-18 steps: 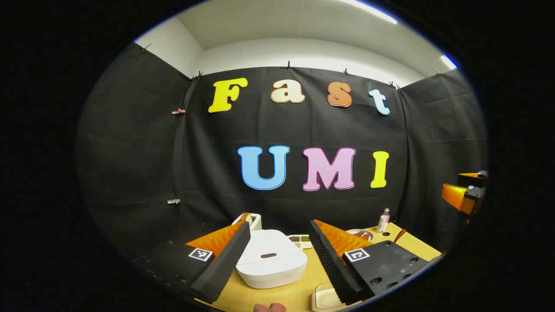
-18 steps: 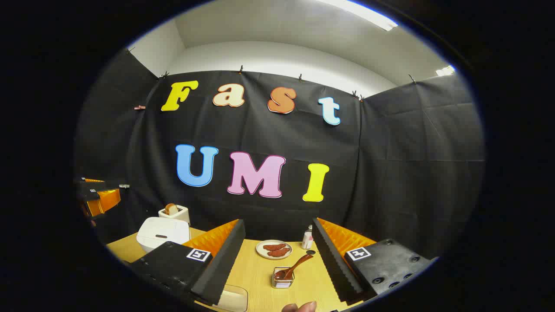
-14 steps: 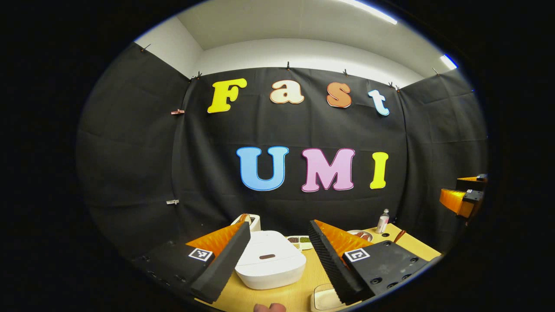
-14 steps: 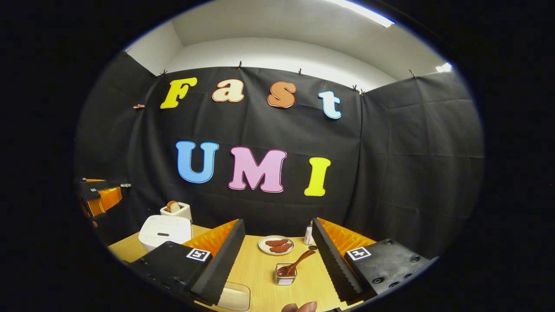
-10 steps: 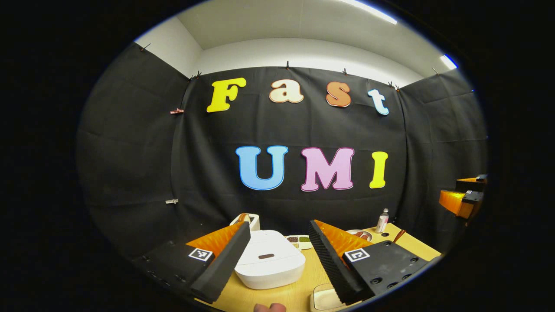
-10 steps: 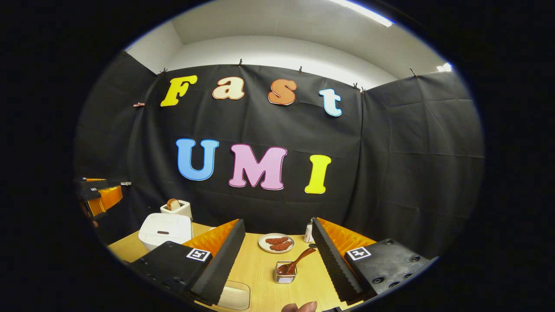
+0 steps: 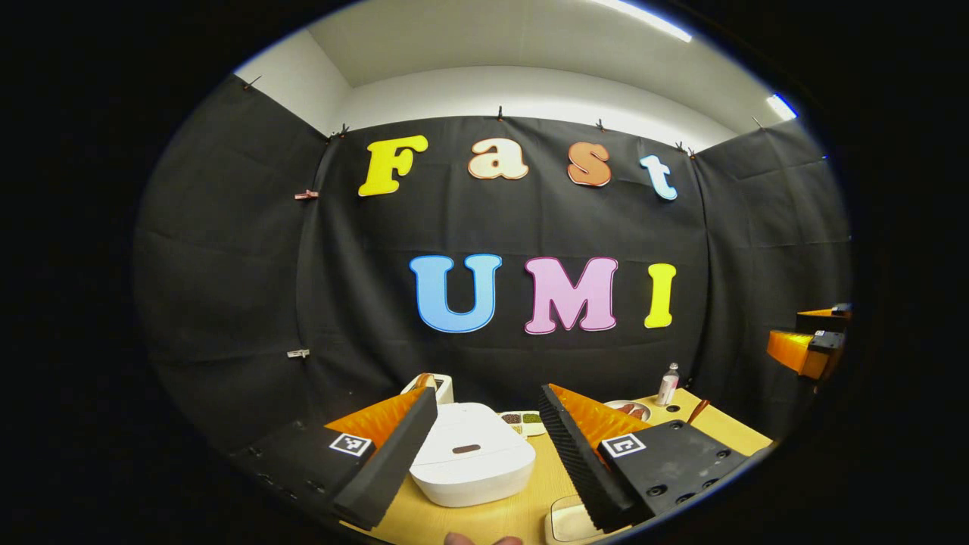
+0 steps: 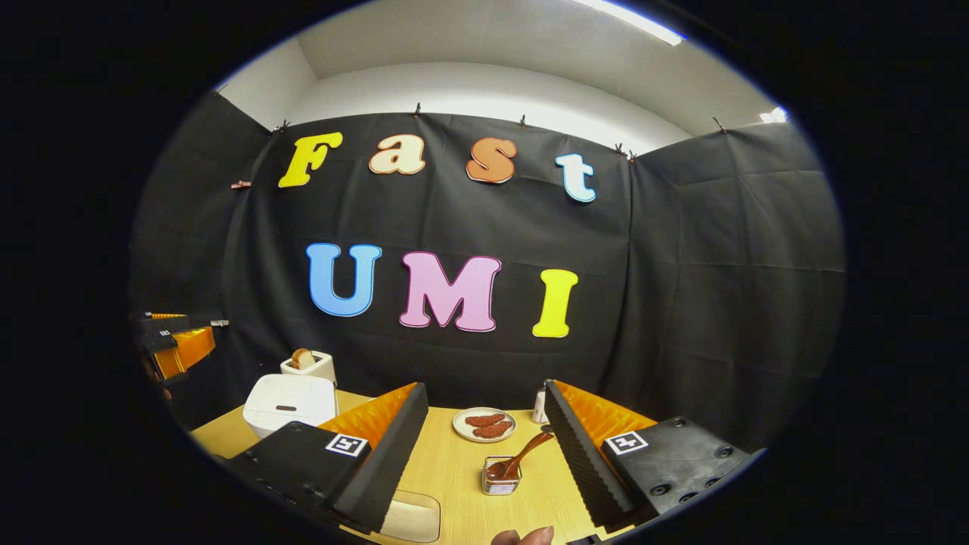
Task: Close the left gripper, press the button to open the rice cooker; take a wooden spoon from the chopstick holder with the right hand, scoop a spoonful of rice and pour it into the rice cooker, then put the wooden spoon back into the chopstick holder.
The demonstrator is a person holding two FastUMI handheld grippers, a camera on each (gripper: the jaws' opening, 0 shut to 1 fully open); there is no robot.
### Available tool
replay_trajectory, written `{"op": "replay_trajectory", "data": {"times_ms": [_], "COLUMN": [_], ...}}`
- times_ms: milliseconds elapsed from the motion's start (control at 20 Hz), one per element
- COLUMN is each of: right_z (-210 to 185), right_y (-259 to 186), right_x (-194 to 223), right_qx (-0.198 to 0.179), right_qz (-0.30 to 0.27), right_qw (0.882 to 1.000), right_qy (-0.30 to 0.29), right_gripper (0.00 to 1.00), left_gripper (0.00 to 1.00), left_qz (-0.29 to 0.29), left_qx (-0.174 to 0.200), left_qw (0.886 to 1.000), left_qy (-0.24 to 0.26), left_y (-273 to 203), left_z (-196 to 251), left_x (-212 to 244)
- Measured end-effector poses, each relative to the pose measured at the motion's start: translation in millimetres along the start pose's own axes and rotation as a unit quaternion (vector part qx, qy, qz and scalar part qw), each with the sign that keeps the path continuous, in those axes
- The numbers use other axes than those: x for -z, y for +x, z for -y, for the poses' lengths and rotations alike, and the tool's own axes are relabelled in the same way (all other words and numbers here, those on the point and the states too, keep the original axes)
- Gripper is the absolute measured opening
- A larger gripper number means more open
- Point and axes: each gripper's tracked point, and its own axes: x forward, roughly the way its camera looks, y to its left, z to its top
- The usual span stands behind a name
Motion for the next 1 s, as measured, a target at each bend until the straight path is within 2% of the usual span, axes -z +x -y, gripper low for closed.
{"op": "replay_trajectory", "data": {"times_ms": [50, 100, 200, 300, 400, 500, 900, 1000], "right_z": [-0.6, -0.1, 1.1, 1.6, 2.2, 3.0, 14.4, 19.8], "right_y": [0.8, 0.8, 1.2, 2.9, 4.8, 7.3, 9.0, 8.7], "right_x": [0.5, 0.2, 0.6, 1.8, 4.1, 4.5, 12.0, 15.7], "right_qx": [0.001, 0.002, 0.004, 0.006, 0.008, 0.010, 0.027, 0.034], "right_qz": [-0.001, -0.001, 0.000, -0.001, -0.002, -0.002, -0.008, -0.013], "right_qw": [1.000, 1.000, 1.000, 1.000, 1.000, 1.000, 0.999, 0.999], "right_qy": [-0.002, -0.004, -0.009, -0.011, -0.012, -0.015, -0.024, -0.025], "right_gripper": [0.96, 0.98, 0.98, 0.98, 0.98, 0.98, 0.98, 0.98], "left_gripper": [0.96, 0.82, 0.65, 0.41, 0.16, 0.07, 0.06, 0.06], "left_qz": [0.002, 0.004, -0.001, -0.021, -0.054, -0.076, -0.136, -0.172], "left_qx": [0.002, 0.003, 0.004, -0.002, 0.009, 0.035, 0.072, 0.092], "left_qw": [1.000, 1.000, 1.000, 1.000, 0.998, 0.996, 0.986, 0.978], "left_qy": [0.001, 0.001, 0.003, 0.011, -0.002, -0.041, -0.066, -0.073], "left_y": [0.5, 1.5, 5.7, 12.8, 19.7, 26.2, 103.0, 125.8], "left_z": [-0.5, -0.8, -0.4, -3.8, -0.5, 4.2, -39.3, -42.2], "left_x": [-1.4, -2.3, 0.1, 11.4, 29.2, 44.1, 102.9, 126.8]}}
